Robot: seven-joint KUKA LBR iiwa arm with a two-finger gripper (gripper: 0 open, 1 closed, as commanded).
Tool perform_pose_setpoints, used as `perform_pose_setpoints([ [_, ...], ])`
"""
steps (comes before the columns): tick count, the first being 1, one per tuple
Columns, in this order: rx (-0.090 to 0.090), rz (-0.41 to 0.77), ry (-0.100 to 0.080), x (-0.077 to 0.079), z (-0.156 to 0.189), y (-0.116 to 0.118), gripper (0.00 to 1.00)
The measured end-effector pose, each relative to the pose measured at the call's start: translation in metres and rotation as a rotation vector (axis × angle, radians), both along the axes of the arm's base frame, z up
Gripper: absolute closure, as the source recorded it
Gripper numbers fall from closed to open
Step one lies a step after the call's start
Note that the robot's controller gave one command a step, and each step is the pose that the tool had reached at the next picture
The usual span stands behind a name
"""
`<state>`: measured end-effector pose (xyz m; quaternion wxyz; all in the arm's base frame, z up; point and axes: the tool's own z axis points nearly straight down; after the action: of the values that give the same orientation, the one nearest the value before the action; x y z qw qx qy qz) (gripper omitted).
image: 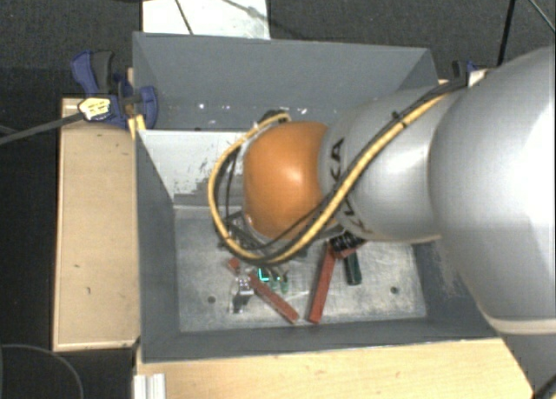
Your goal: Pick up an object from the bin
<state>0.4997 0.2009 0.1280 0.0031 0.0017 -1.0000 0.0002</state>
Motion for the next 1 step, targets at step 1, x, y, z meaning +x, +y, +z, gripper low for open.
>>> perform_pose_setpoints([
  [1,0.002,-0.006,-0.008,0.0024,0.0040,-0.0007,0.00],
])
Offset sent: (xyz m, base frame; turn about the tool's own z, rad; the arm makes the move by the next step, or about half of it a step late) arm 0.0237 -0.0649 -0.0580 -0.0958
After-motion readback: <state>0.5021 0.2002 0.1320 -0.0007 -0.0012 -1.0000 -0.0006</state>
